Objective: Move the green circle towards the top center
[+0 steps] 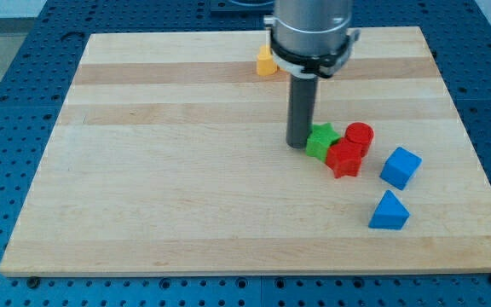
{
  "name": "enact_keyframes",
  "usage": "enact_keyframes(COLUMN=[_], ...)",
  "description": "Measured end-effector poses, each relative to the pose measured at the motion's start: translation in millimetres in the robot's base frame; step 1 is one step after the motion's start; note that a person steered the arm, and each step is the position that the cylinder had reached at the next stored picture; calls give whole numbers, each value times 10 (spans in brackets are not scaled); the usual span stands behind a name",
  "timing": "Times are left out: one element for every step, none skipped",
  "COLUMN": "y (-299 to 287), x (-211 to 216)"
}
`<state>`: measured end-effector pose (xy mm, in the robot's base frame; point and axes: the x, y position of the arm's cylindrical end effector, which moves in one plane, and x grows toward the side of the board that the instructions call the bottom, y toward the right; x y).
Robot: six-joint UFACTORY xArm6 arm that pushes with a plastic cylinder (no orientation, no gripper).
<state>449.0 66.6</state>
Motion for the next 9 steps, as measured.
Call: enact_keyframes(y=[264,533,565,120,-445,-494,-107,174,460], x=[123,244,456,442,182,-270,-692,-844,-859])
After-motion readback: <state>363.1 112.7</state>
